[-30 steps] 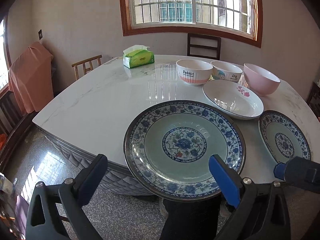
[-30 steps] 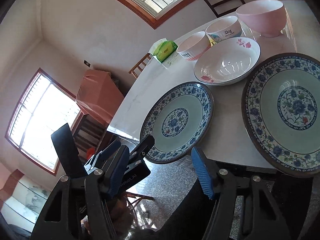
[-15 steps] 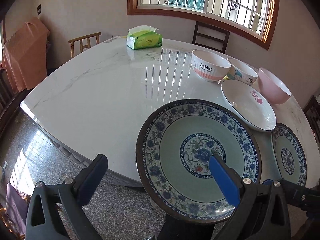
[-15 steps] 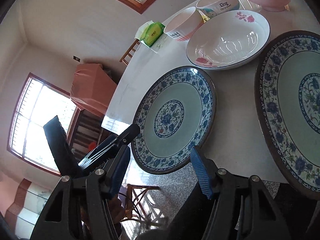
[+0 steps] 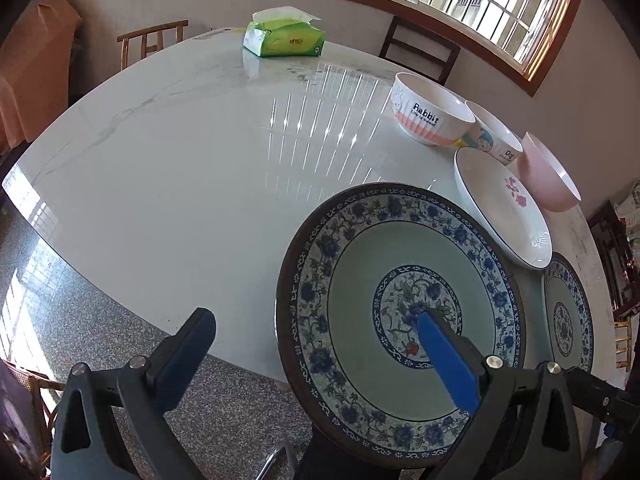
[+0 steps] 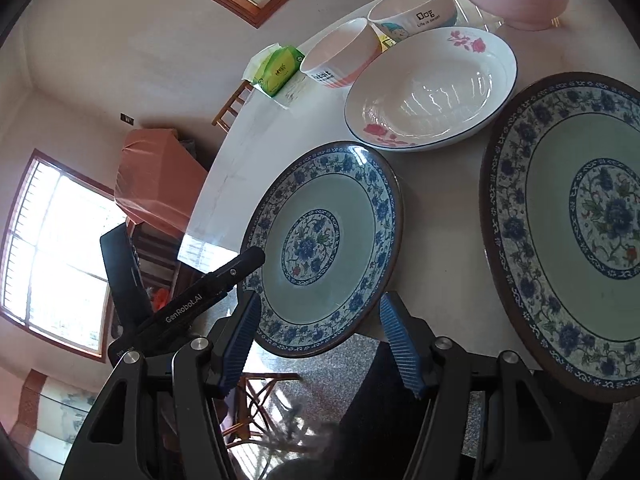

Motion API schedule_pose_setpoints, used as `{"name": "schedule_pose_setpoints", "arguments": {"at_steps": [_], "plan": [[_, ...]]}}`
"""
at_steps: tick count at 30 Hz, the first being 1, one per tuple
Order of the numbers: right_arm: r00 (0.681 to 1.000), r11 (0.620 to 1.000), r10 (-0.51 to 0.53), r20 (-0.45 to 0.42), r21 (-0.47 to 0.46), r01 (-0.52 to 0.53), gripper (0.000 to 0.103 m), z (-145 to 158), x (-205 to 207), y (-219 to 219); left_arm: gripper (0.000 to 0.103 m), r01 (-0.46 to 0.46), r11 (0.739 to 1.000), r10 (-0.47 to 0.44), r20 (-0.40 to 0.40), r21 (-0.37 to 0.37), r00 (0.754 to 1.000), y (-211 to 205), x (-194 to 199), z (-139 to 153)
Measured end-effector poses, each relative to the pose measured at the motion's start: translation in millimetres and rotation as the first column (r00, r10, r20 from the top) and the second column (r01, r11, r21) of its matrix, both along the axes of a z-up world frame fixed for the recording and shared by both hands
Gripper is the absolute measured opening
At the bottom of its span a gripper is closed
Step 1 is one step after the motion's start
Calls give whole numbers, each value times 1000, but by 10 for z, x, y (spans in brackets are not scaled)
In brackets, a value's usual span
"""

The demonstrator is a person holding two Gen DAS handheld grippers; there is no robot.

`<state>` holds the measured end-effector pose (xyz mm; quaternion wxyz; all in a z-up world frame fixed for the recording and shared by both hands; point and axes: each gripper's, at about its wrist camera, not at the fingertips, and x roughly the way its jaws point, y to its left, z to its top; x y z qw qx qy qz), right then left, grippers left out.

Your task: Organize plates and bowls

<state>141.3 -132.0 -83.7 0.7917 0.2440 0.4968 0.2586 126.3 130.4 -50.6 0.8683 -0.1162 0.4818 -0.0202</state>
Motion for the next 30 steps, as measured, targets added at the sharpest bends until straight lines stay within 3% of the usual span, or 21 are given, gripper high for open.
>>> {"name": "schedule_pose_setpoints", "arguments": {"at_steps": [8,11,14,16,17,22,30], "plan": [[999,999,6,-41,-32,-7,49,-195,212,88,102,29,999,-30,-36,-17,999,4,99,-59],[998,999,14,-54,-40,-16,44,-247,276,134,92,29,999,-31,-60,-25,998,25,144,-104],[998,997,14,-55,-73,-18,35,-270,321,173,72,26,1000,-26,-51,3,998,29,152,-88],[998,996,17,-54,-89,-22,22,-288,334,188,36,23,1000,-22,-53,20,998,29,169,-77],[998,995,20,-57,-92,-26,19,-302,340,194,35,5,999,-3,-55,32,998,51,179,-73],[999,991,45,-19,-122,-46,17,-293,361,250,26,-29,998,26,-52,-59,998,263,256,-80],[996,984,80,48,-161,-71,17,-216,450,414,24,-71,993,69,-28,-93,997,512,329,-62]]}}
